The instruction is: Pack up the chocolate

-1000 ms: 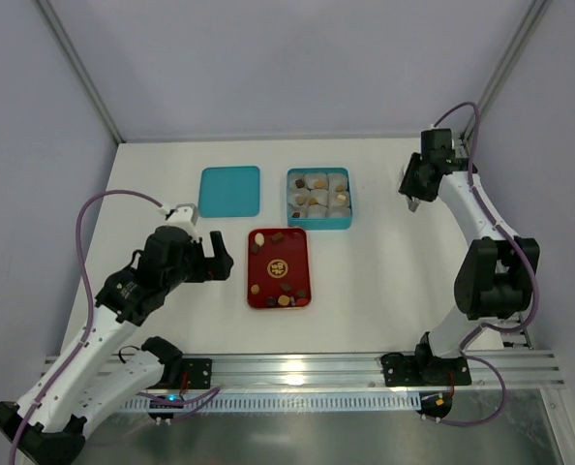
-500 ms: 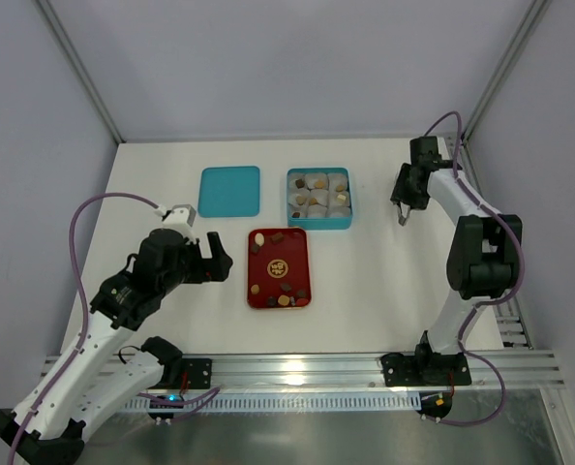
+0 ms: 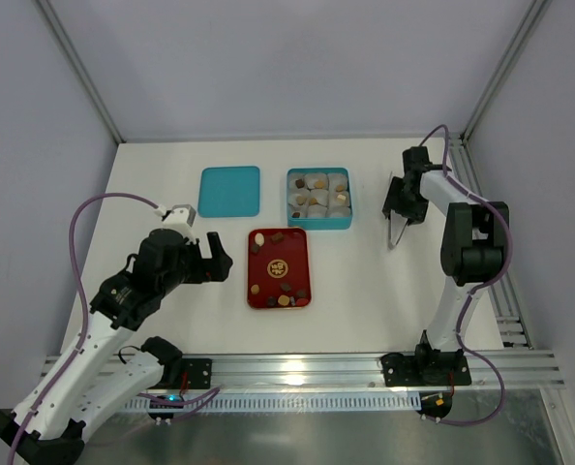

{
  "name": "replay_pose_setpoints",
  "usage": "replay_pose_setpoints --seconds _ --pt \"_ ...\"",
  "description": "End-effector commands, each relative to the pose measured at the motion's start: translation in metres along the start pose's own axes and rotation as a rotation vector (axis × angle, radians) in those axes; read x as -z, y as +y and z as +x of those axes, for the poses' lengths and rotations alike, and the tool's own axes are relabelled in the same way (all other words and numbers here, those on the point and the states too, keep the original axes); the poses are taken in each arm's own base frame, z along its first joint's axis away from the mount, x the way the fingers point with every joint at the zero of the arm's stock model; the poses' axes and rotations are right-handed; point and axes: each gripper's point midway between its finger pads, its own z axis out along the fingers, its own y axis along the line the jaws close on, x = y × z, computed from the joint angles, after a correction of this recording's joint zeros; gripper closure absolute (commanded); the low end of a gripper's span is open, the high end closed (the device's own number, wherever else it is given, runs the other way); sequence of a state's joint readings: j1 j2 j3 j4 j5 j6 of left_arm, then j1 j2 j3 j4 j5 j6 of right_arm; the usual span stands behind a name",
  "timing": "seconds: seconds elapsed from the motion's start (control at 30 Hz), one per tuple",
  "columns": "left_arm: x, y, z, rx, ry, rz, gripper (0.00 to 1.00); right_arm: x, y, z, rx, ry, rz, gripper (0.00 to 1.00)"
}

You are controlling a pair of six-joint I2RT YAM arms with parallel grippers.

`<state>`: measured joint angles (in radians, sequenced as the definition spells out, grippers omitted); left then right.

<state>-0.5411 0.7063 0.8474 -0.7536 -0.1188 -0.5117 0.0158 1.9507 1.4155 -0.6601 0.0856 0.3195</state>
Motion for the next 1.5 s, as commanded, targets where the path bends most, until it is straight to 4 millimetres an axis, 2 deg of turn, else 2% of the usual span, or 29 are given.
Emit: replay_pose_setpoints --seconds 0.0,0.27,0.5,0.63,0.83,0.97,1.07,1.1,1.17,1.2,1.23,1.27,1.3,1.37,1.4,1.43,1.47 --pt "0.001 -0.003 -0.007 -0.014 -0.031 0.014 0.0 0.002 0.002 -0.003 -0.004 -0.008 -0.01 0.33" --pt "0.001 -0.003 -0.007 -0.013 -0.029 0.011 0.0 -0.006 0.002 0.002 -0.011 0.018 -0.01 0.27" --pt "0.001 -0.003 -0.007 -0.013 -0.028 0.013 0.0 -0.01 0.0 0.006 -0.013 0.027 0.0 0.26" --pt "0.002 -0.003 -0.007 -0.012 -0.032 0.016 0.0 -0.006 -0.002 0.006 -0.015 0.024 0.005 0.23" --pt "0.002 -0.004 -0.008 -0.014 -0.034 0.019 0.0 0.016 -0.002 0.003 -0.029 0.005 -0.001 0.14" --pt "0.0 0.0 -0.009 -0.011 -0.035 -0.008 0.0 0.042 0.001 0.001 -0.059 -0.037 -0.035 0.1" --pt "-0.001 0.003 -0.011 -0.009 -0.037 -0.029 0.0 0.07 0.001 -0.003 -0.08 -0.102 -0.07 0.1" --pt "0.0 0.005 -0.015 -0.009 -0.046 -0.047 0.0 0.089 0.003 -0.009 -0.086 -0.155 -0.095 0.09" --pt "0.0 0.009 -0.02 0.004 -0.047 -0.088 0.0 0.105 0.007 -0.009 -0.089 -0.191 -0.141 0.1" --pt "-0.006 0.014 -0.022 0.009 -0.035 -0.132 0.0 0.121 0.012 -0.008 -0.079 -0.233 -0.174 0.09" --pt "-0.004 0.011 -0.036 0.018 -0.056 -0.147 0.0 0.129 0.022 -0.004 -0.06 -0.236 -0.228 0.09" --pt "-0.007 0.013 -0.041 0.024 -0.051 -0.174 0.0 0.136 0.028 -0.003 -0.045 -0.248 -0.251 0.09" --pt "-0.014 0.012 -0.055 0.03 -0.058 -0.211 0.0 0.148 0.04 -0.002 -0.019 -0.273 -0.285 0.09" --pt "-0.024 0.013 -0.073 0.047 -0.074 -0.249 0.0 0.163 0.064 -0.003 0.016 -0.293 -0.37 0.09" --pt "-0.043 0.018 -0.074 0.046 -0.041 -0.301 0.0 0.169 0.082 0.001 0.051 -0.295 -0.409 0.1" --pt "-0.046 0.013 -0.091 0.062 -0.065 -0.299 0.0 0.175 0.095 0.002 0.078 -0.296 -0.442 0.09" --pt "-0.057 0.023 -0.097 0.092 -0.05 -0.33 0.0 0.186 0.105 -0.004 0.09 -0.314 -0.473 0.1"
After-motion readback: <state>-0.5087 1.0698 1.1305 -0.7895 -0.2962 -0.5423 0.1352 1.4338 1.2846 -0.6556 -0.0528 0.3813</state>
